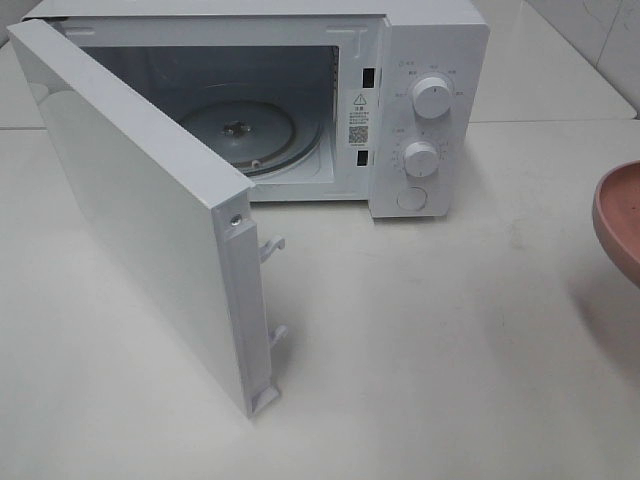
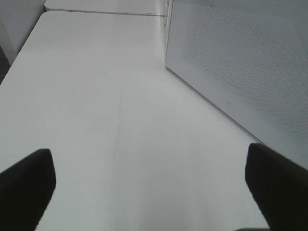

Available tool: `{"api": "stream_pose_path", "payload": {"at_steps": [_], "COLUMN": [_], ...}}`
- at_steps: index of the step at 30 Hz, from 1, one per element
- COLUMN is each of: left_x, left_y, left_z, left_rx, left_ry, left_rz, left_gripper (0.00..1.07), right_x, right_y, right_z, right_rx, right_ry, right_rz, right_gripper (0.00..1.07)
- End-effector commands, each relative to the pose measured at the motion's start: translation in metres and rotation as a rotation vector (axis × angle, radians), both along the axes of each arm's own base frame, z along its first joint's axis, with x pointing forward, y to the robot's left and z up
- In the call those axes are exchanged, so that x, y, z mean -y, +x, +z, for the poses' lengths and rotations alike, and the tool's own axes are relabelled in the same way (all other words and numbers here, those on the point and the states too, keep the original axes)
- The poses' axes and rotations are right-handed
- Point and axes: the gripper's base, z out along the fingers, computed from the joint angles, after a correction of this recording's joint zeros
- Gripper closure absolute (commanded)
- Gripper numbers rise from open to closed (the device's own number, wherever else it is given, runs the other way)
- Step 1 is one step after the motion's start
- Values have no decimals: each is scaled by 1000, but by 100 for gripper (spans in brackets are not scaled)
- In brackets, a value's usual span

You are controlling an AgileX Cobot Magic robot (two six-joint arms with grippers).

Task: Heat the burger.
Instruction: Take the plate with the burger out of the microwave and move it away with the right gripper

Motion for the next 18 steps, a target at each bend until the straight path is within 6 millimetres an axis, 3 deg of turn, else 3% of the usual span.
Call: {"api": "stream_pose_path", "payload": {"at_steps": [1,18], "left_x": [0,0], "left_y": [-1,-1], "left_z": [0,0], "left_rx": [26,26], "left_ry": [-3,-3], "left_rz": [-1,-1], "left_gripper": [7,7], "right_x": [0,-14], "right_y": [8,50], "right_z": [4,-7], "right_rx": [58,76], "right_ry": [-15,-95], "right_rz": [-30,-560], "right_gripper": [107,107]}}
